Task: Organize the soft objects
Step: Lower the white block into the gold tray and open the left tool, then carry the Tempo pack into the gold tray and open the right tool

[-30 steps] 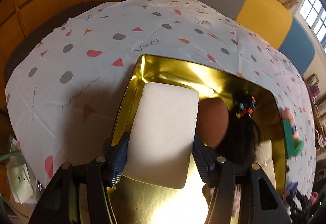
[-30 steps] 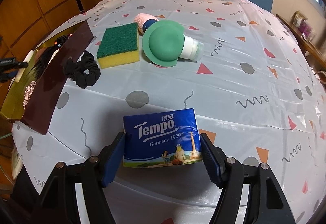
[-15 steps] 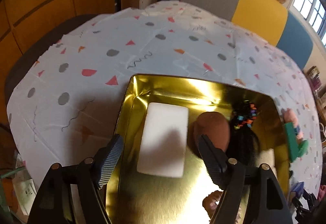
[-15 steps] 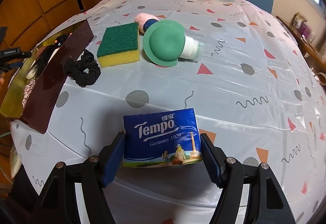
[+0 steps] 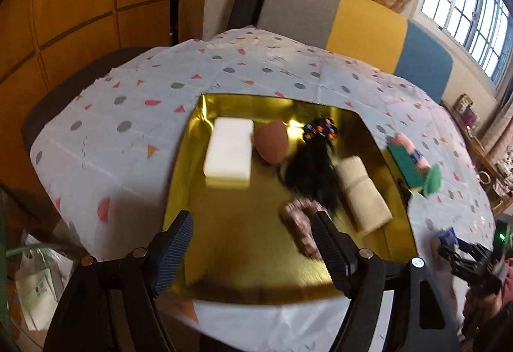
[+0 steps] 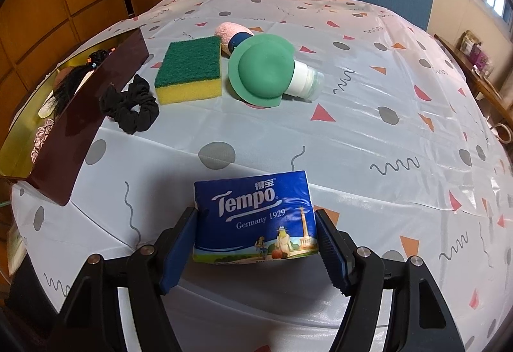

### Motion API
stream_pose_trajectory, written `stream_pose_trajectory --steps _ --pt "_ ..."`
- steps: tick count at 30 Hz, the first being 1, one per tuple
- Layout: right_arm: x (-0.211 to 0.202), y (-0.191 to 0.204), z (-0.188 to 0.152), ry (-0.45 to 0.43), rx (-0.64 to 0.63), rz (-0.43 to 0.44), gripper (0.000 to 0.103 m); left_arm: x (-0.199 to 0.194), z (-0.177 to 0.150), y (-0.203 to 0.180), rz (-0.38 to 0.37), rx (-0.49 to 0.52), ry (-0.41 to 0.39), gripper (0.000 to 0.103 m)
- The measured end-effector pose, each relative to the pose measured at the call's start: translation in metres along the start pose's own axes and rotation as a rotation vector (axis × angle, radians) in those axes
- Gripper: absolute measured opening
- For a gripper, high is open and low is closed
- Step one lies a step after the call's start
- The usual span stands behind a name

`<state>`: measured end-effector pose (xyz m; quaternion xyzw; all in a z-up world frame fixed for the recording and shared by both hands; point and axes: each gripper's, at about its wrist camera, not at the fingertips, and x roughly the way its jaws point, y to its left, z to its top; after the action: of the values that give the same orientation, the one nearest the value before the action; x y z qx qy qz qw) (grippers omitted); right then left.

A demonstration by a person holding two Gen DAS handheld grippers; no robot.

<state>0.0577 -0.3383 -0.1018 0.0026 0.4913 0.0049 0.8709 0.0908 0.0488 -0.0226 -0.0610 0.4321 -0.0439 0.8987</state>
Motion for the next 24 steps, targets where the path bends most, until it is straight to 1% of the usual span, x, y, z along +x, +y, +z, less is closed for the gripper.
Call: stream_pose_trajectory --steps 5,8,12,19,24 --pt "0.0 0.0 0.001 0.007 0.028 -0.007 0.072 -0.016 -0.016 -0.008 -0.009 0.044 -0.018 0.077" --pt "0.001 0.002 0.002 0.018 0.062 -0.032 0.072 -0.022 -0.018 -0.006 -0.04 0.035 -0.019 0.077" --pt "0.002 0.007 0.004 0.028 0.064 -0.065 0.072 -0.03 -0.021 -0.006 -0.038 0.055 -0.042 0.077" --pt "-0.001 0.011 0.007 0.042 0.084 -0.108 0.071 -0.035 -0.029 0.006 -0.049 0.038 -0.046 0.077" --pt "-0.011 0.014 0.013 0.024 0.096 -0.101 0.071 -0.032 -0.033 0.016 -0.042 0.02 -0.034 0.077"
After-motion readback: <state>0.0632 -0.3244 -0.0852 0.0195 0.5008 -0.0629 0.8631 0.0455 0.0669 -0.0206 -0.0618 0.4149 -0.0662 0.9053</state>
